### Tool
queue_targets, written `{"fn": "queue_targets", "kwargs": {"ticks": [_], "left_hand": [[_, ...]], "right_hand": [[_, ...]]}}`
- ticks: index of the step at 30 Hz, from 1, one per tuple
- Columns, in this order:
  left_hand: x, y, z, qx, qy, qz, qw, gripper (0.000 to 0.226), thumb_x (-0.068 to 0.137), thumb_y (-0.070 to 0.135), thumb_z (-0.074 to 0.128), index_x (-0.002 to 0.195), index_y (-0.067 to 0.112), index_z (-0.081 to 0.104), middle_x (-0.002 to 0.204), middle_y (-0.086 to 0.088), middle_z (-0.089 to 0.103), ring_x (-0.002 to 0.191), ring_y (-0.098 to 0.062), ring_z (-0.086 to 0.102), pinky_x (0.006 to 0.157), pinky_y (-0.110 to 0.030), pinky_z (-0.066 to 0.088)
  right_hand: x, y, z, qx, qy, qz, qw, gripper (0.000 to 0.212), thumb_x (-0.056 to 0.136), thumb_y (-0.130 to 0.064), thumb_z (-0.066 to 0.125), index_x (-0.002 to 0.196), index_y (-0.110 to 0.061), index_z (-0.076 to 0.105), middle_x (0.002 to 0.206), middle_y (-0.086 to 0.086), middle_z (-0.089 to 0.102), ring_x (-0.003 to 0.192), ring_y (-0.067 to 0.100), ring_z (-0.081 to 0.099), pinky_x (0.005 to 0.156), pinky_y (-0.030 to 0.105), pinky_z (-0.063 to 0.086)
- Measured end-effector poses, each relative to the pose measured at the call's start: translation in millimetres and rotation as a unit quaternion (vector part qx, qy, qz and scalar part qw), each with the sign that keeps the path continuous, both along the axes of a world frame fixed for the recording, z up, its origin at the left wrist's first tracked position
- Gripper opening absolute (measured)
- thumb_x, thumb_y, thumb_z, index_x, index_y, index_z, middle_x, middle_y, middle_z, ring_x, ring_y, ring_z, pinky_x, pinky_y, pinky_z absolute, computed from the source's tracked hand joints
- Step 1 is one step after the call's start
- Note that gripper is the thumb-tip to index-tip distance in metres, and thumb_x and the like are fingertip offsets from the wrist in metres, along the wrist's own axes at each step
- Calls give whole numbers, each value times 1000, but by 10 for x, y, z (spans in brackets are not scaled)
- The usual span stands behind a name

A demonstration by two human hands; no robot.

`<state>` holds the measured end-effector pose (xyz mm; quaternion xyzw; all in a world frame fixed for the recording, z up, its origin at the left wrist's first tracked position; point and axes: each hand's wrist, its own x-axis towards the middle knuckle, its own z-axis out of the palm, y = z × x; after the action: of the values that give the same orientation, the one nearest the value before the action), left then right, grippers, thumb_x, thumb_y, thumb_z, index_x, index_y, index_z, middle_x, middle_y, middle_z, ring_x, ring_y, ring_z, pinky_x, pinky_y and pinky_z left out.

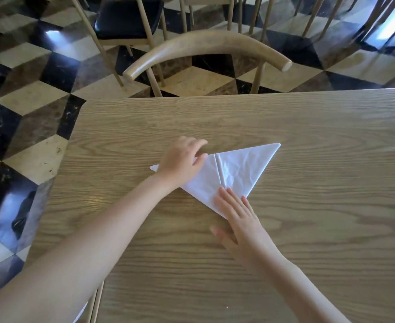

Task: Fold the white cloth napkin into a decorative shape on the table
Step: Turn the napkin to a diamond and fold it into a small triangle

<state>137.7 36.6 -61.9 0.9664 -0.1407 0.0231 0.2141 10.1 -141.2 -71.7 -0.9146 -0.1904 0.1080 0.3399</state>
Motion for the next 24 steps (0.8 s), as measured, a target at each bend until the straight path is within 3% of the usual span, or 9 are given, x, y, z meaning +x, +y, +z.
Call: {"fn": "queue_targets", "kwargs": {"ticks": [2,4,7,10,14,18,22,24], "left_hand": [[43,-156,115,-17,47,-14,999,21,89,19,52,104,9,64,93,-5,64,91,-21,51,78,-29,38],[141,-246,215,-21,138,3,990,18,89,19,52,96,7,65,86,-1,60,85,-16,49,73,-28,38],[298,-290,342,-1,288,2,958,20,89,29,54,90,12,63,83,1,56,80,-20,51,69,-28,36],[388,-272,424,24,361,-34,932,24,87,36,57,98,16,64,95,5,59,87,-17,54,73,-27,40],[335,-201,487,-28,385,-62,920,23,85,32,62,105,20,62,89,12,58,82,-6,53,71,-19,39],[252,-143,480,-78,375,-69,921,27,83,16,65,108,21,57,94,5,64,82,-7,54,77,-22,42],[199,-171,543,-111,330,-83,934,28,81,8,64,105,18,52,77,-7,63,65,-6,47,64,-21,38],[188,-190,603,-127,318,-96,935,28,81,7,63,103,19,52,84,-16,67,63,-7,45,65,-22,38]], "right_hand": [[45,-21,131,96,37,-98,990,46,92,-34,46,137,-22,41,150,-14,28,121,3,43,104,25,33],[121,-25,174,119,28,-185,975,43,92,-23,50,135,-23,43,147,-14,34,98,16,50,93,28,43],[273,40,152,98,22,-214,972,49,93,-23,48,140,-20,34,151,-8,28,129,12,35,103,25,31],[377,127,113,62,8,-207,976,54,93,-25,48,143,-15,29,153,-3,25,137,16,23,105,24,23],[394,156,91,55,-5,-213,976,55,92,-24,50,142,-12,31,152,-2,28,135,18,25,101,16,18],[410,144,89,79,1,-227,971,56,92,-23,52,142,-14,30,150,-2,30,134,18,26,98,13,17],[465,164,130,97,7,-241,966,61,89,-30,57,142,-15,29,147,-2,34,132,18,28,97,17,21],[516,172,153,104,15,-252,962,64,86,-33,60,140,-16,31,141,-2,39,127,16,32,93,18,25]]}}
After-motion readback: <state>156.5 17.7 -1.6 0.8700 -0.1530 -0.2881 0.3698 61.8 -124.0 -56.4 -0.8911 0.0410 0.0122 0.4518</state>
